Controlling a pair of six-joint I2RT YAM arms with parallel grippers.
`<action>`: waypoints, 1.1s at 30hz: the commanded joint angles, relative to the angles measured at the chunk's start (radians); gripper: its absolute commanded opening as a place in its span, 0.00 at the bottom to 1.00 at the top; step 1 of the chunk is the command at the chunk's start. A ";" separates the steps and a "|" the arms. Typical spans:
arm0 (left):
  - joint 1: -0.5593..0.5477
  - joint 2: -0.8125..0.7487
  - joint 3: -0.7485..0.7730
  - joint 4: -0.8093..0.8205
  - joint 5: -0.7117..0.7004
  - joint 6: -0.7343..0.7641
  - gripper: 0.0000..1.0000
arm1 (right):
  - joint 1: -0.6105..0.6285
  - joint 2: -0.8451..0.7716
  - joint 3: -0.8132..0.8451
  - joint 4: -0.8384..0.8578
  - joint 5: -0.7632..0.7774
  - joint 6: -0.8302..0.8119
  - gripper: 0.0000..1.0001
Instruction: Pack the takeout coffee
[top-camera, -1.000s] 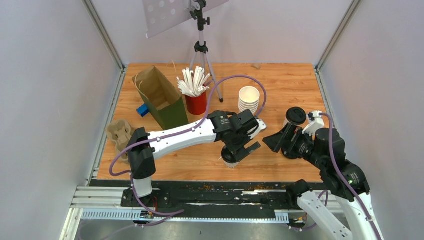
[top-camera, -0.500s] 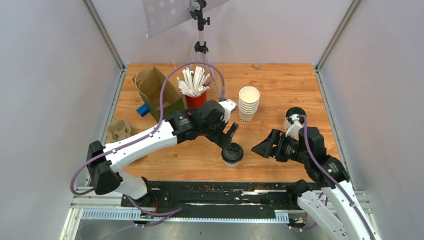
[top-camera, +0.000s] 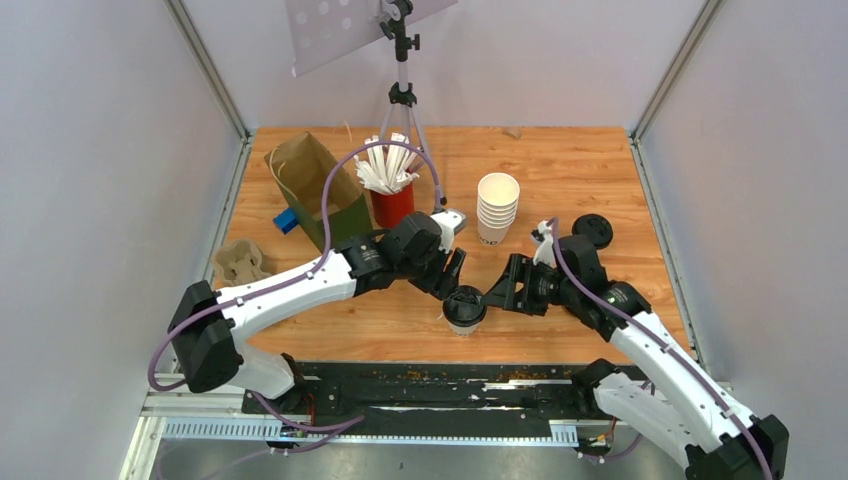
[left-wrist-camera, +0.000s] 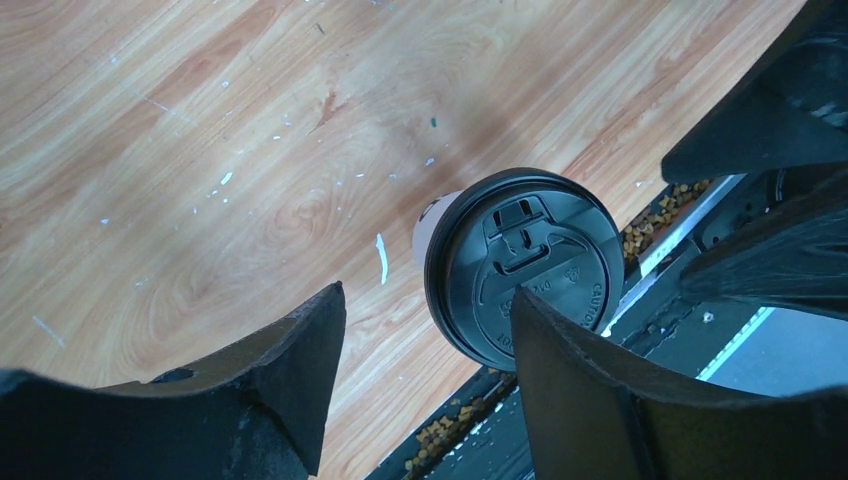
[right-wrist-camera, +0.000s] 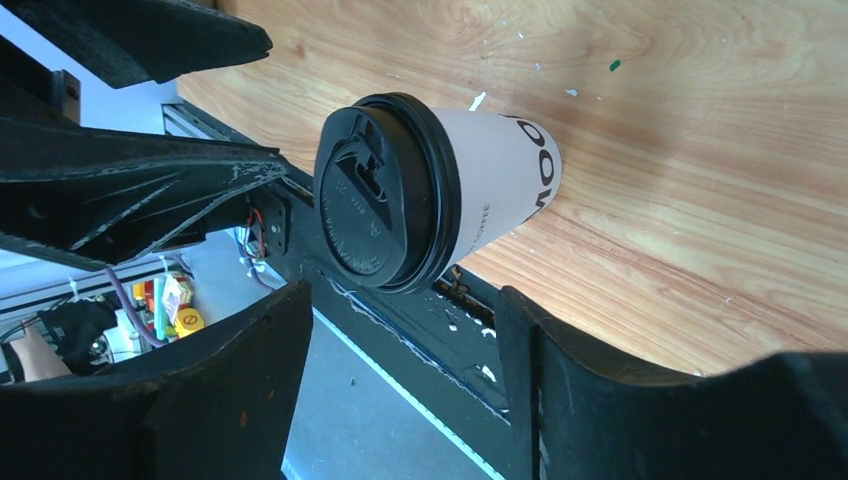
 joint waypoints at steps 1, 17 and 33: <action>0.006 0.015 -0.024 0.101 0.050 -0.021 0.67 | 0.013 0.050 0.019 0.076 -0.001 -0.038 0.65; 0.005 0.070 -0.077 0.147 0.120 0.006 0.50 | 0.014 0.130 -0.039 0.161 -0.027 -0.066 0.48; 0.006 0.080 -0.103 0.130 0.107 0.031 0.49 | 0.013 0.116 -0.137 0.183 0.008 -0.069 0.26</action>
